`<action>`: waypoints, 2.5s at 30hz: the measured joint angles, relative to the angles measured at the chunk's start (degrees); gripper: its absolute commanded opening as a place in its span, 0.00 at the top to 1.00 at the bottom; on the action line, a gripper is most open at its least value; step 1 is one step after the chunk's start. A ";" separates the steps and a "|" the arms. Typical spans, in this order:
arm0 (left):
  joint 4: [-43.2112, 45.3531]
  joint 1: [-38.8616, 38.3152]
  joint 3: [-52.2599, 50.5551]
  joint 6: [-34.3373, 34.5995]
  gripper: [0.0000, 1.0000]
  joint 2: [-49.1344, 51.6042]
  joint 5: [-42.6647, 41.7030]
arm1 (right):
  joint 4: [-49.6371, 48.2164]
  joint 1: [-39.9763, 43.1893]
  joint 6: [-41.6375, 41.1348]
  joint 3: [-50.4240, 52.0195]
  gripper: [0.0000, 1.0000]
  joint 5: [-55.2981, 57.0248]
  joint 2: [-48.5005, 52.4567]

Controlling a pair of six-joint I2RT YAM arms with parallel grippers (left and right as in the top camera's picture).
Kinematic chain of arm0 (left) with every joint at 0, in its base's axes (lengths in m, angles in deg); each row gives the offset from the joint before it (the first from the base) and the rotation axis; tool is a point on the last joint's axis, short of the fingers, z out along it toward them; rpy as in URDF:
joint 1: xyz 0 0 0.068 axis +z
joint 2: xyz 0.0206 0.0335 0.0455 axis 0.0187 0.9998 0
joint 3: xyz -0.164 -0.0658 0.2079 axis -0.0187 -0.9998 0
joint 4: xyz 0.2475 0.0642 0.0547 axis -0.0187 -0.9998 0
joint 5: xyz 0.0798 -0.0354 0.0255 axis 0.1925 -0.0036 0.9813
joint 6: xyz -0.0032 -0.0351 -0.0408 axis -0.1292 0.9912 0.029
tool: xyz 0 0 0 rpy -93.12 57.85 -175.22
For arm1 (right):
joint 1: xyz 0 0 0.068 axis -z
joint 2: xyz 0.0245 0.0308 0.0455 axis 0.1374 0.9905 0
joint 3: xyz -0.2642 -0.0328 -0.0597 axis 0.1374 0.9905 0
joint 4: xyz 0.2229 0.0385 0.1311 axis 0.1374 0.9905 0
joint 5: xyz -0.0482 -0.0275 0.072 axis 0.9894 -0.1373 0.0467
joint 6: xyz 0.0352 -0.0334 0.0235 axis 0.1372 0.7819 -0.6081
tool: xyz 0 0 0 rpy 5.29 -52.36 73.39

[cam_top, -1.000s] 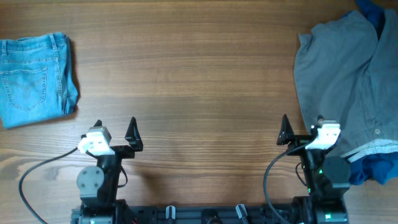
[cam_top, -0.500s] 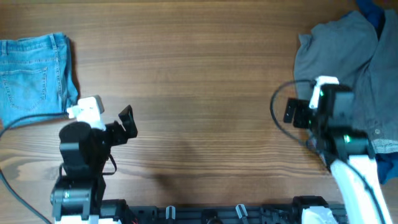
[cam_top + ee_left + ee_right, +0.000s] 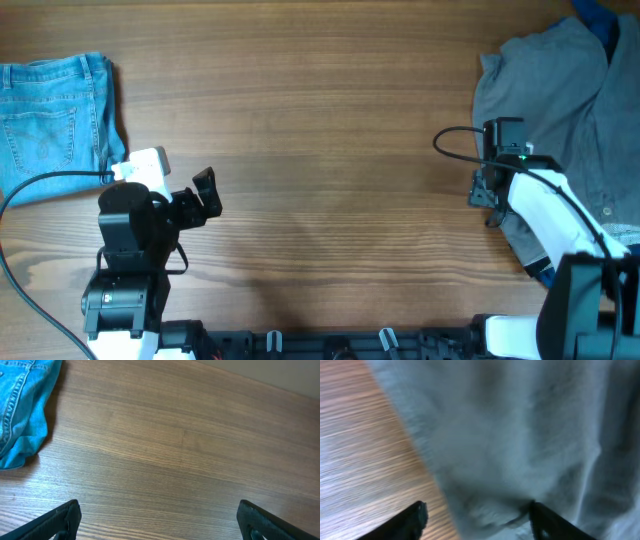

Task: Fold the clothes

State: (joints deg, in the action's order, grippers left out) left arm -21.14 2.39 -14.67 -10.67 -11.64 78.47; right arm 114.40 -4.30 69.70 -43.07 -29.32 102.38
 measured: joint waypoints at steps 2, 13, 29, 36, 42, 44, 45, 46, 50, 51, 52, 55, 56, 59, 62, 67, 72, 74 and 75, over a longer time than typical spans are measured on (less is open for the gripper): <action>0.00 0.00 0.00 0.00 0.00 0.00 0.00 | -0.57 1.46 -0.92 0.00 0.80 0.66 0.79; -0.07 0.00 0.00 0.00 0.00 0.00 -0.02 | 5.44 2.95 0.59 -5.90 0.96 -5.92 0.24; 2.75 0.00 0.00 0.00 0.00 0.00 -0.02 | 2.75 -10.75 2.36 -19.58 0.95 -49.94 -7.80; 3.23 0.00 0.00 0.00 0.00 0.28 0.00 | -12.59 -25.86 -6.99 -19.58 0.88 -51.49 -0.92; 3.37 0.00 0.02 0.00 0.00 3.72 0.00 | -18.93 -33.92 -12.55 -19.56 0.27 -51.71 5.40; 3.37 0.00 0.02 0.00 0.00 5.27 0.00 | -19.17 -35.52 -13.16 -19.56 0.00 -52.17 5.86; 3.37 0.00 0.02 0.00 0.00 6.03 0.00 | -19.21 -35.98 -13.05 -19.56 0.00 -52.78 5.86; 3.37 0.00 0.02 0.00 0.00 6.80 -0.02 | -19.19 -36.22 -13.03 -19.56 0.00 -53.29 5.86; 4.68 0.00 0.02 0.07 0.00 9.20 -2.82 | -17.70 -33.90 -10.82 -19.58 0.00 -54.03 5.86; 5.79 0.02 0.02 0.20 0.00 9.90 -4.70 | -16.00 -31.91 -10.67 -19.61 0.00 -53.68 5.84; 7.02 0.04 0.04 0.72 0.00 10.69 -6.93 | -13.79 -29.73 -10.60 -19.61 0.00 -53.02 5.64; 8.74 0.09 0.04 4.26 0.00 13.29 -10.97 | -7.72 -22.10 -9.97 -19.61 0.00 -50.07 3.96; 8.85 0.11 0.07 7.02 0.00 15.15 -12.31 | -5.14 -19.28 -9.55 -19.63 0.00 -48.41 2.64; 8.96 0.15 0.09 13.42 0.00 19.17 -13.90 | 1.99 -13.49 -8.17 -19.65 0.00 -42.66 -1.64; 12.15 0.15 0.17 16.87 0.00 26.99 -17.35 | 8.37 -9.66 -7.39 -19.69 0.00 -36.72 -5.16; 20.79 -1.84 0.35 20.74 0.06 39.95 -23.50 | 12.55 -6.32 -6.75 -19.69 0.00 -32.24 -6.60; 30.69 -7.45 0.48 26.91 0.19 50.16 -25.75 | 13.62 -6.32 -6.71 -19.69 0.00 -31.39 -6.60; 33.38 -9.53 0.57 29.99 0.23 52.85 -26.01 | 13.73 -6.32 -6.71 -19.69 0.00 -31.17 -6.60; 35.43 -10.71 0.61 31.82 0.31 54.07 -26.49 | 13.79 -6.32 -6.71 -19.69 0.00 -31.04 -6.60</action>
State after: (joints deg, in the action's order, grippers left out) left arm 14.29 -8.32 -14.06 21.15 42.43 51.98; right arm 128.20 -10.62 62.99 -62.76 -60.35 95.78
